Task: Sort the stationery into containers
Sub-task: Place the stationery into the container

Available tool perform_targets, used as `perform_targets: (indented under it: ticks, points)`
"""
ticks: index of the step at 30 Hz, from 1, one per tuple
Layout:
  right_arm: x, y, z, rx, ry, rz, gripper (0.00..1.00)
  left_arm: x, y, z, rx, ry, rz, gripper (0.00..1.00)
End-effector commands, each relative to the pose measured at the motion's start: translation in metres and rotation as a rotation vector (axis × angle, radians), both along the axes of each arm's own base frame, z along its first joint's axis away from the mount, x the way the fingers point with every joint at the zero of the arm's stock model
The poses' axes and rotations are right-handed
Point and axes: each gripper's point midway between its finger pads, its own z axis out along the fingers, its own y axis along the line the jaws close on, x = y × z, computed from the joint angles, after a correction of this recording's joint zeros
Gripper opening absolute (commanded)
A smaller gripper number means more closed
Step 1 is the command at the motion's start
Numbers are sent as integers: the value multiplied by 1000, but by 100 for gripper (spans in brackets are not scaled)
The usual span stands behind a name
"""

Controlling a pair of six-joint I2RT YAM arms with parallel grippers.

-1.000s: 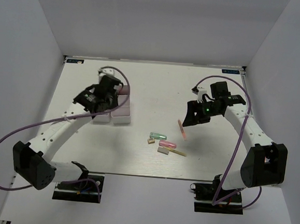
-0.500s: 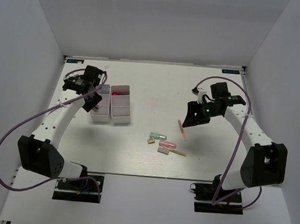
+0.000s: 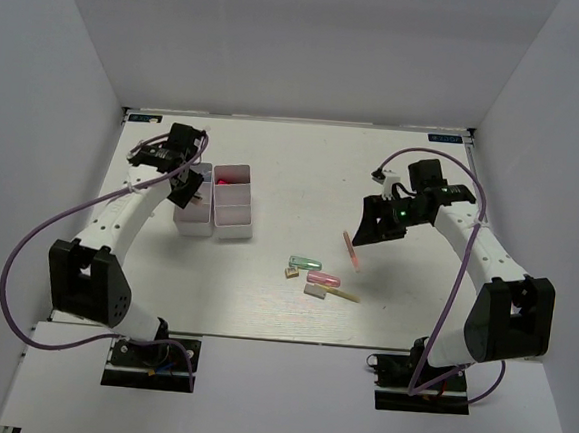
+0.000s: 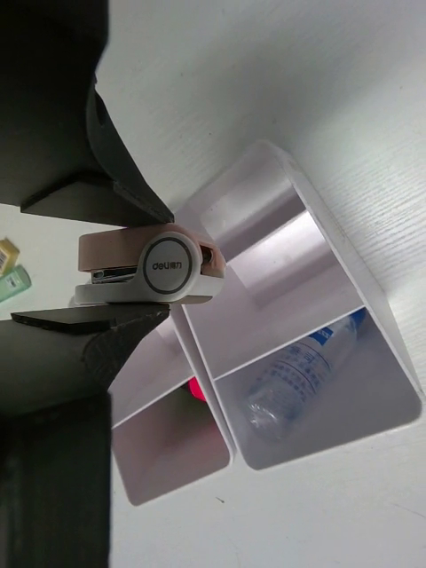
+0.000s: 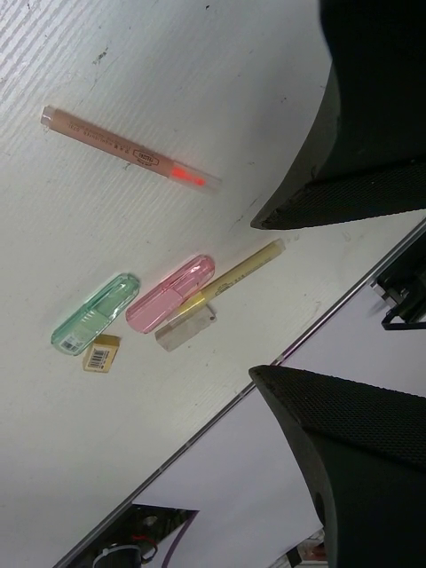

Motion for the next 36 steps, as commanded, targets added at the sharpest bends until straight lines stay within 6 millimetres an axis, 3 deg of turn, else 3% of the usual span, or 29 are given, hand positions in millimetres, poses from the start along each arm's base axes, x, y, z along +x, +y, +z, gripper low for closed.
perform_targets:
  ticks: [1,6,13,31,36]
  points:
    - [-1,2,11,37,-25,3,65,23,11,18,-37,-146,210,5]
    - [-3,1,12,49,-19,5,65,37,14,14,-51,-247,242,5]
    - [-3,2,11,61,-6,11,65,35,22,-5,-51,-262,295,5]
    - [-6,4,9,96,31,35,65,57,24,-9,-107,-364,331,8]
    - [-6,5,11,105,27,38,65,55,24,-15,-106,-349,332,15]
